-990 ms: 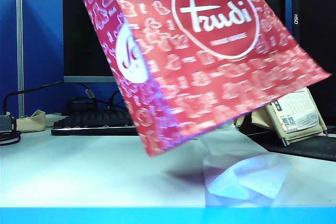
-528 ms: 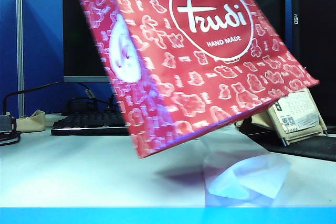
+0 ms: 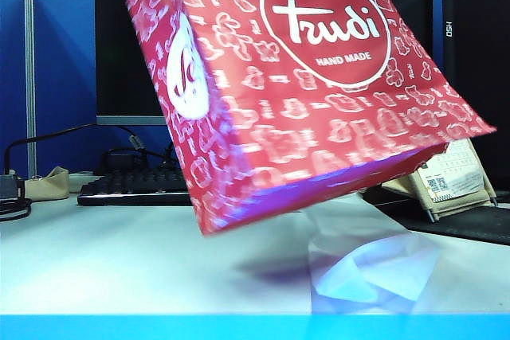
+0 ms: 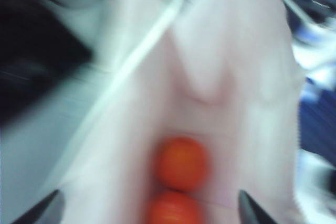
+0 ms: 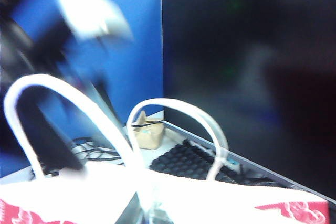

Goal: Open the paper bag and put two oranges into the paper bag.

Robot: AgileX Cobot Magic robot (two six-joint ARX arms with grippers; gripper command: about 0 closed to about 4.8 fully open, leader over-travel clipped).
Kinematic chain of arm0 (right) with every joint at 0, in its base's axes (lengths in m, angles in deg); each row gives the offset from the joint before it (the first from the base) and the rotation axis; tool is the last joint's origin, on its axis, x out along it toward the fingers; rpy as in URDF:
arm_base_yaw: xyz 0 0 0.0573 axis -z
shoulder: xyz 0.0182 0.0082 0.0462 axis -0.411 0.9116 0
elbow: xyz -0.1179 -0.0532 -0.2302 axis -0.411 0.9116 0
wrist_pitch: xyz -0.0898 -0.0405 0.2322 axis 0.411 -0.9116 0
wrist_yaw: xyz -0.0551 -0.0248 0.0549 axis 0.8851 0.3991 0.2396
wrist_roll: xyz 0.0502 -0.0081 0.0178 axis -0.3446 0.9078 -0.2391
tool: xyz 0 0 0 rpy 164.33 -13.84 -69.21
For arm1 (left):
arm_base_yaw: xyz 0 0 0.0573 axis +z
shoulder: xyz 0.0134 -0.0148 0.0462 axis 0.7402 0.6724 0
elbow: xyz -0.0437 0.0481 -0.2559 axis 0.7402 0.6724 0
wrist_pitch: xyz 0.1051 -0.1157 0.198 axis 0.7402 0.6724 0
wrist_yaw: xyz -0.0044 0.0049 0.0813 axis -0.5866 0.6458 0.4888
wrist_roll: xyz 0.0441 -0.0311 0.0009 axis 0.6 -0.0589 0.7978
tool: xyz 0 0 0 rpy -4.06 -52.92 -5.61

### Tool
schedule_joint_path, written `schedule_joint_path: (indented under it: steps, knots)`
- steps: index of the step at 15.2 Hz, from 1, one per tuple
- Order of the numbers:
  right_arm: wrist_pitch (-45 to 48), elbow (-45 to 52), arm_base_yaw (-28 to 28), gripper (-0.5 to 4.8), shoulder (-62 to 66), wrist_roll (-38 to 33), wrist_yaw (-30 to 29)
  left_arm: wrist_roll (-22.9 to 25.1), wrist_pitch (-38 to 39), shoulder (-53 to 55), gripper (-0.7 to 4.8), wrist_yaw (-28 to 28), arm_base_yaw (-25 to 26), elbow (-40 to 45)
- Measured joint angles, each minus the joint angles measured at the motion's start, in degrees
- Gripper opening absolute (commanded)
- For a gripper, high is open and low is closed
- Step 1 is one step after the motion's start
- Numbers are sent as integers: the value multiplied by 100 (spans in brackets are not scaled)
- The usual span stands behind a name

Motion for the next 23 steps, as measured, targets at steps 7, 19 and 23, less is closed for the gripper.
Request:
schedule_joint_path:
  steps: [7, 19, 23]
  knots:
    - [304, 2, -472, -5, 573, 723, 1405, 767, -636, -1617, 293, 2522, 651, -315]
    - [2881, 4, -1143, -6, 2188, 1952, 2000, -363, -3014, -6380, 147, 1198, 3700, 5095]
    - [3565, 337, -1176, -6, 2732, 1976, 2085, -1375, -4376, -6773, 147, 732, 3698, 6679]
